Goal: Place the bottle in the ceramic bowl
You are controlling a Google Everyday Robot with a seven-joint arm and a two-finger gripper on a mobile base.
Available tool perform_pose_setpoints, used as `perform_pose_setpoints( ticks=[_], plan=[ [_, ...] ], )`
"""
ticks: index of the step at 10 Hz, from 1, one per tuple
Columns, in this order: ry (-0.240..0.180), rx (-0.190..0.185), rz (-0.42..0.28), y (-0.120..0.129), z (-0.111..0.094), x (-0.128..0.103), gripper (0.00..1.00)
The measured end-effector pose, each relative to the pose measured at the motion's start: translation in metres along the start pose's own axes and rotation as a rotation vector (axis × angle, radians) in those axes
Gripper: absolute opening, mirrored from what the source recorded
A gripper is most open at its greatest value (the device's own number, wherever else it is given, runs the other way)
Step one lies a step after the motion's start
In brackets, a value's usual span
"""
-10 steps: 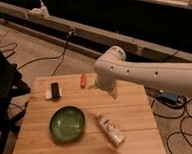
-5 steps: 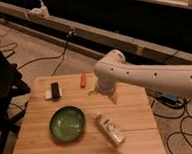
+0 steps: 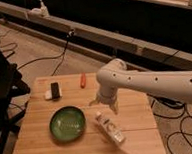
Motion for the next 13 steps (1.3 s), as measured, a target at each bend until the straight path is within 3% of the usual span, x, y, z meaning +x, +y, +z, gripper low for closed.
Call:
perform_pose_setpoints(
  ticks=[2,7,10,13],
  plan=[
    [0.046,-0.017,-0.04,-0.001,0.007,0.01,0.8],
    [0.057,-0.023,-0.043,-0.002,0.011,0.009,0.8],
    [0.101,0.034,-0.019,-0.028,0.027,0.002,0.8],
    [0.158,0.092,-0.027,-0.034,0.046,-0.001,0.8]
  ],
)
